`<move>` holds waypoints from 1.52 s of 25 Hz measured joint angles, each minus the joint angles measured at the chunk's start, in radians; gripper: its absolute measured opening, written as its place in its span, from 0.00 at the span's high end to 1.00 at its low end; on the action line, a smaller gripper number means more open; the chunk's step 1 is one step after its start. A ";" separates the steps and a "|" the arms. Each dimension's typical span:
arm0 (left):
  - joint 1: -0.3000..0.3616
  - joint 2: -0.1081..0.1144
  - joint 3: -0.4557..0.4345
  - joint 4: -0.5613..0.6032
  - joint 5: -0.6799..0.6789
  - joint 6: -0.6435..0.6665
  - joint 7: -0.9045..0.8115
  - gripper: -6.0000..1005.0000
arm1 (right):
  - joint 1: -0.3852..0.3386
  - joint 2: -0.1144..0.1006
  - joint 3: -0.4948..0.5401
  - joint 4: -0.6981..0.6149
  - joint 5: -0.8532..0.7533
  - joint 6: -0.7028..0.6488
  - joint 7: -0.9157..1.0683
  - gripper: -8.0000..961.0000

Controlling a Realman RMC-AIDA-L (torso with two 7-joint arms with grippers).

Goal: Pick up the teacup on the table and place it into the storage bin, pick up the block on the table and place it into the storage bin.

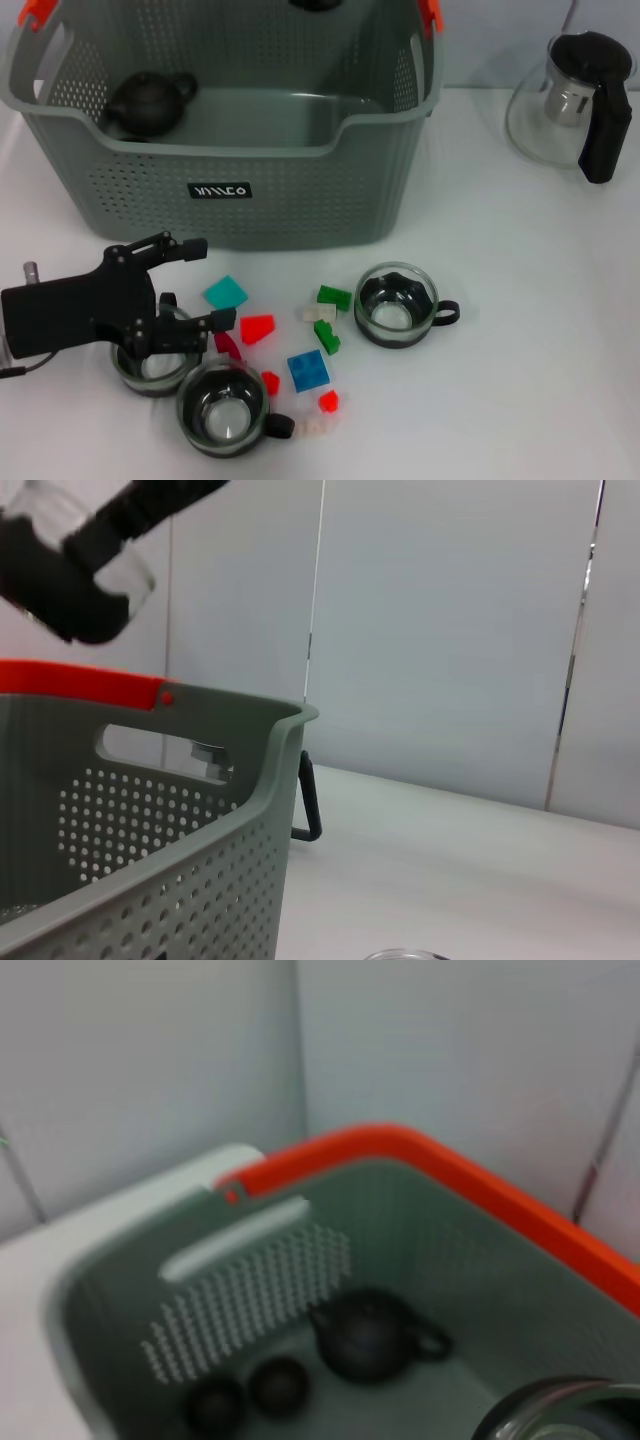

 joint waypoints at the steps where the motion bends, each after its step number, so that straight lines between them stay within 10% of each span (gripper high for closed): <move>1: 0.000 -0.002 0.000 0.000 -0.002 -0.002 0.000 0.10 | 0.013 -0.001 0.003 0.031 -0.022 0.014 0.004 0.93; 12: 0.006 -0.013 0.000 0.000 -0.006 -0.011 0.000 0.10 | 0.068 0.009 -0.005 0.306 -0.075 0.231 -0.003 0.93; 25: 0.002 -0.020 0.000 0.000 -0.014 -0.011 -0.001 0.10 | 0.054 0.081 -0.009 0.450 -0.064 0.543 -0.098 0.93; 38: -0.014 -0.034 0.000 0.000 -0.021 -0.026 0.000 0.10 | 0.039 0.078 -0.018 0.466 -0.064 0.468 -0.135 0.93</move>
